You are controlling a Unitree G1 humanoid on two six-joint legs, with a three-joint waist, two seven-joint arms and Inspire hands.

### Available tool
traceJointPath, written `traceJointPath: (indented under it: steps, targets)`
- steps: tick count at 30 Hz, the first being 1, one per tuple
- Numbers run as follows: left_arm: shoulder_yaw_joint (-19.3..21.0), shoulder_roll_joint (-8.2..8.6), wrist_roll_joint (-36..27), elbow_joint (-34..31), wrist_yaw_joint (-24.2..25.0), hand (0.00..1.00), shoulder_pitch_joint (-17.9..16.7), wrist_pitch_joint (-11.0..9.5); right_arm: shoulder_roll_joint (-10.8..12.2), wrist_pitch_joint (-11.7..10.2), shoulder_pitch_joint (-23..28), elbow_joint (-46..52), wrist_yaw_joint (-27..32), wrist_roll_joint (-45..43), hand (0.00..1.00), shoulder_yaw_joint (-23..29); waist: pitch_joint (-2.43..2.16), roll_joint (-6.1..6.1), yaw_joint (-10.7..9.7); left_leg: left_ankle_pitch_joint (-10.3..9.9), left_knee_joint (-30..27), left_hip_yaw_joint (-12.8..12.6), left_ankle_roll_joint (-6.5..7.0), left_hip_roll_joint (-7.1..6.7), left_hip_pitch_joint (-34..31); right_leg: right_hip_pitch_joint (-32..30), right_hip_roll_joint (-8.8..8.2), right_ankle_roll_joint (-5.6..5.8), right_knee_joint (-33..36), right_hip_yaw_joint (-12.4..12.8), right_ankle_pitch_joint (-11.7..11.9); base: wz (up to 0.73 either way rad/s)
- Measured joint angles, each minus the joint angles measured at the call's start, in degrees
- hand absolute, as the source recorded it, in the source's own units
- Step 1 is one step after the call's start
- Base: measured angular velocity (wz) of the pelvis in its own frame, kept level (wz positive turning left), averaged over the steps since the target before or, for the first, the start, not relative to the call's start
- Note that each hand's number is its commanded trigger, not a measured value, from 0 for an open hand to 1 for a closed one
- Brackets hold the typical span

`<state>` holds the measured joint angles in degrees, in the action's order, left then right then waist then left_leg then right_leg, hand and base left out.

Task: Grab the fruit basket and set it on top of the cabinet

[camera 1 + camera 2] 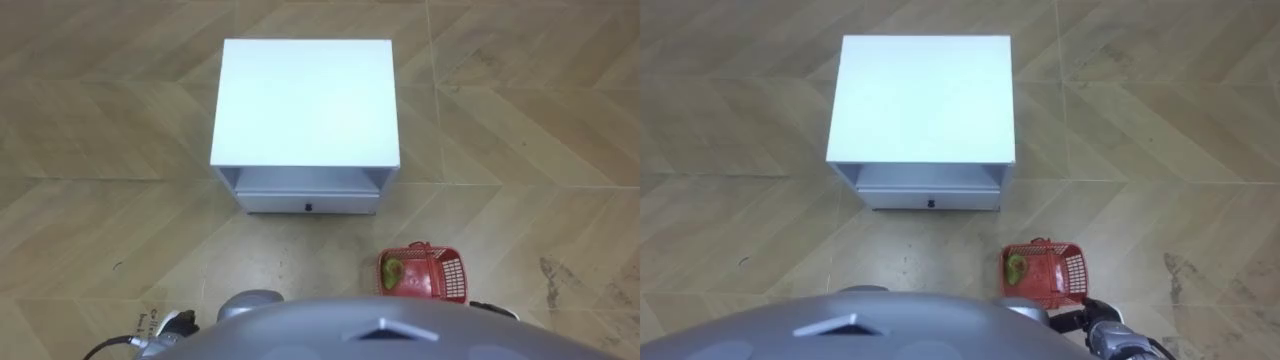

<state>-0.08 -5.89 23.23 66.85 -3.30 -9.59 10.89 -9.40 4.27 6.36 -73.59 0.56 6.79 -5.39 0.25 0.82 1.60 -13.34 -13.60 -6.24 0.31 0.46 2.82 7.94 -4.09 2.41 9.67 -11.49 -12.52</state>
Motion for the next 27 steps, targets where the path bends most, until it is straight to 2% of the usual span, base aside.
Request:
traceJointPath:
  steps: [10, 11, 18, 27]
  targets:
    - [0.0, 0.01, 0.0, 0.0, 0.0, 0.00, 0.0, 0.0, 0.0, 0.0, 0.0, 0.0, -0.4, -0.1, 0.00, 0.0, 0.20, 0.40, -0.1, 0.0, 0.0, 0.1, 0.00, 0.00, 0.0, 0.1, 0.00, 0.00, 0.0, -0.2, 0.0, 0.00]
    - [0.0, 0.01, 0.0, 0.0, 0.0, 0.00, 0.0, 0.0, 0.0, 0.0, 0.0, 0.0, -0.4, -0.1, 0.00, 0.0, 0.34, 0.61, -0.1, 0.0, 0.0, 0.1, -0.01, 0.01, -0.1, 0.0, 0.00, 0.00, 0.0, -0.2, 0.0, 0.00]
    - [-0.1, 0.00, 0.0, 0.1, 1.6, 0.00, -0.2, 0.1, 0.0, 0.0, 0.0, 0.1, -0.4, 0.0, 0.00, 0.0, 0.03, 0.32, 0.0, 0.0, -0.1, 0.1, -0.03, 0.03, -0.1, 0.3, 0.01, 0.00, 0.0, -0.2, 0.0, 0.00]
    - [-0.1, 0.06, 0.0, 0.1, 1.7, 0.00, -0.7, 0.1, 0.1, 0.0, 0.0, 0.0, -0.5, -0.3, 0.00, 0.0, 0.36, 0.65, -0.1, 0.0, 0.1, 0.1, -0.03, 0.02, 0.1, 0.7, 0.01, 0.00, 0.0, -0.2, 0.0, 0.00]
